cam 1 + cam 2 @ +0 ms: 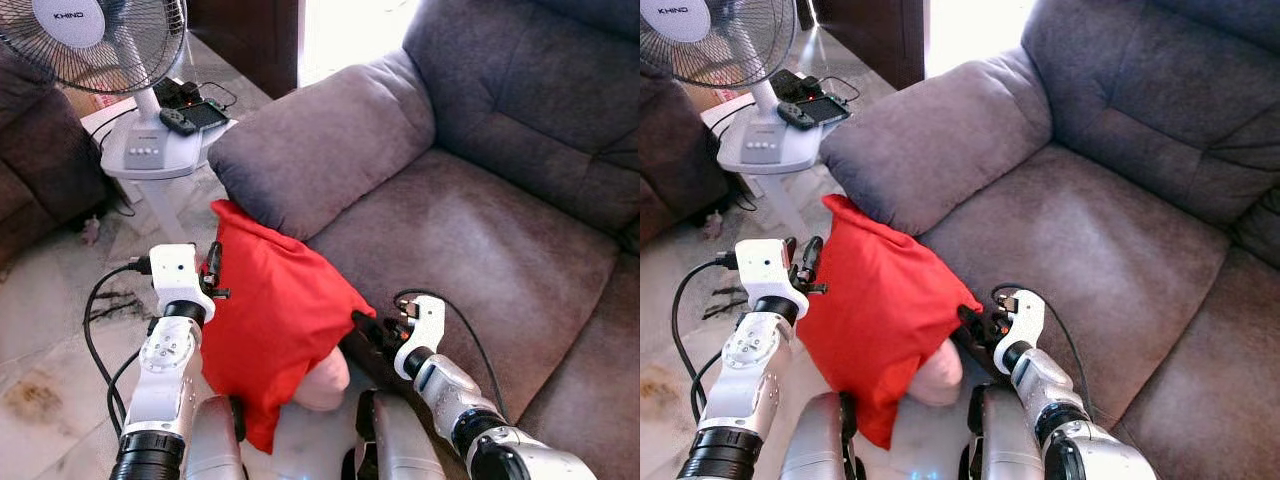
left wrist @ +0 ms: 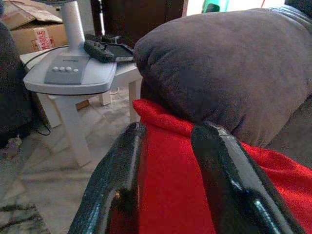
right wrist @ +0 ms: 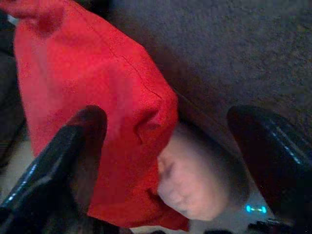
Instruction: Move the pillow to the sofa from floor
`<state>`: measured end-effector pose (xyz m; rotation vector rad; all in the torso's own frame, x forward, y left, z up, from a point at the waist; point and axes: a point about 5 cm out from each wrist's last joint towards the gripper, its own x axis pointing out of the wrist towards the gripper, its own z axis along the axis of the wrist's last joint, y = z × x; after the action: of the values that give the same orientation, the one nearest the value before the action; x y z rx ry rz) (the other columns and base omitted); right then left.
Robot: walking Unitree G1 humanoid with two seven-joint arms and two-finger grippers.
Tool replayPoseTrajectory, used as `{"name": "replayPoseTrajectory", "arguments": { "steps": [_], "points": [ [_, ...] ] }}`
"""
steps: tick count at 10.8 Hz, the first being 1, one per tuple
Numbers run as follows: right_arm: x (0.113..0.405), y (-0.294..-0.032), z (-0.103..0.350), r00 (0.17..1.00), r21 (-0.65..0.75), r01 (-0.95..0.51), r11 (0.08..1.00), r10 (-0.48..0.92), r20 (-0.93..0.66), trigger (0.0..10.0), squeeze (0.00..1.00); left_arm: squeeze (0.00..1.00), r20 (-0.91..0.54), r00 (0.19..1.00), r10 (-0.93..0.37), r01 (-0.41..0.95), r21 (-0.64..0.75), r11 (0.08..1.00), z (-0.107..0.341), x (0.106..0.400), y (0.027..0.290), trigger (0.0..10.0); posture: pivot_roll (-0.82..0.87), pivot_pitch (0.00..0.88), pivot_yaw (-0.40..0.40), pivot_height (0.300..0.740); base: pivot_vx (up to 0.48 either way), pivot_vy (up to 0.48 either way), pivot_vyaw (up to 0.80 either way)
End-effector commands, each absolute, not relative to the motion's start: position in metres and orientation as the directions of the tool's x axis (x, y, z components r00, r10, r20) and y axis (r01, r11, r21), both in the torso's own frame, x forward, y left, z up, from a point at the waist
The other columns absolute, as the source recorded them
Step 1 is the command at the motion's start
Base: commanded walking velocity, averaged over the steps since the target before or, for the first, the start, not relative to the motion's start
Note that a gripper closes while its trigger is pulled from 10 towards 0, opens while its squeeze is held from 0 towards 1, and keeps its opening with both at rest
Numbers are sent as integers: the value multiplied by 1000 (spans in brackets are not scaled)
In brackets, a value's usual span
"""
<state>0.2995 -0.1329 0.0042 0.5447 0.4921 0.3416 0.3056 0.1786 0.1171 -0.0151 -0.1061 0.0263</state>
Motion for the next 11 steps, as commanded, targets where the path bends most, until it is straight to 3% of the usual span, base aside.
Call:
{"name": "replayPoseTrajectory", "arguments": {
  "steps": [1,2,3,11],
  "points": [
    [305,-133,11,841,577,-204,791,443,-311,10000,1000,0,111,994,19,-15,-29,999,118,306,177,10000,116,154,-83,600,0,0,0],
    [308,-132,15,844,581,-221,784,452,-289,10000,1000,0,114,993,19,-15,-30,999,119,306,177,10000,117,154,-83,600,0,0,0],
    [315,-129,24,852,572,-252,781,460,-252,10000,0,0,117,993,19,-15,-31,999,119,306,177,10000,114,154,-82,600,0,0,0],
    [329,-117,41,844,509,-316,801,482,-234,10000,0,0,102,995,24,-21,-27,999,118,296,180,10000,142,185,-101,600,0,0,0]
  ]
}}
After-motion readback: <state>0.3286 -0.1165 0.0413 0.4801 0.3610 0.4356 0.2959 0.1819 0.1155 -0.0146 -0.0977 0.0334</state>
